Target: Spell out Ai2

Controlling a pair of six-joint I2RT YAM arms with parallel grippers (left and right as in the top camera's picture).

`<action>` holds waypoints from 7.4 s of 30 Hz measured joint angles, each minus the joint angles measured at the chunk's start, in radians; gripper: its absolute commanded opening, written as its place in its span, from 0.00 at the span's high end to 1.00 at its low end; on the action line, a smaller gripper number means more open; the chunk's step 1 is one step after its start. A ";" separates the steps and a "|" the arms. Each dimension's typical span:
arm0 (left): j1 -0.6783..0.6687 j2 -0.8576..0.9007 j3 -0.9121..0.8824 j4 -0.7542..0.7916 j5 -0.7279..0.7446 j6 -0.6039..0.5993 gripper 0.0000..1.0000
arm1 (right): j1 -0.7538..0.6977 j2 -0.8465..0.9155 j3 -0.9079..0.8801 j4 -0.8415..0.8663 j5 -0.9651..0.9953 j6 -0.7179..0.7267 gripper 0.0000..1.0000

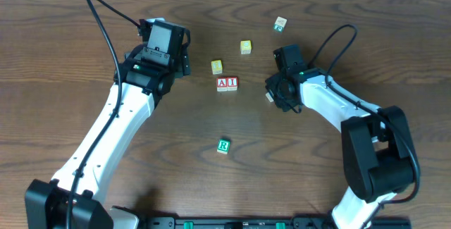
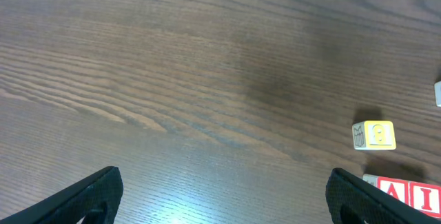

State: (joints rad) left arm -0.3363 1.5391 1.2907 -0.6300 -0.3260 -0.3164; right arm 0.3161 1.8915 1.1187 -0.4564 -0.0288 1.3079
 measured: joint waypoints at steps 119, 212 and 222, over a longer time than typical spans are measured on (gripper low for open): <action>0.000 0.000 0.000 0.032 -0.022 0.000 0.05 | 0.028 0.057 0.210 -0.175 0.102 -0.938 0.61; 0.000 0.000 0.000 0.032 -0.022 0.000 0.05 | 0.076 0.154 0.209 0.009 -0.050 -0.914 0.59; 0.000 0.000 0.000 0.032 -0.022 0.000 0.05 | -0.006 0.067 0.208 -0.075 0.054 -0.923 0.73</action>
State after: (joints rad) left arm -0.3363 1.5391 1.2907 -0.5980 -0.3481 -0.3164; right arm 0.3103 1.9583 1.3262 -0.5316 0.0254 0.3847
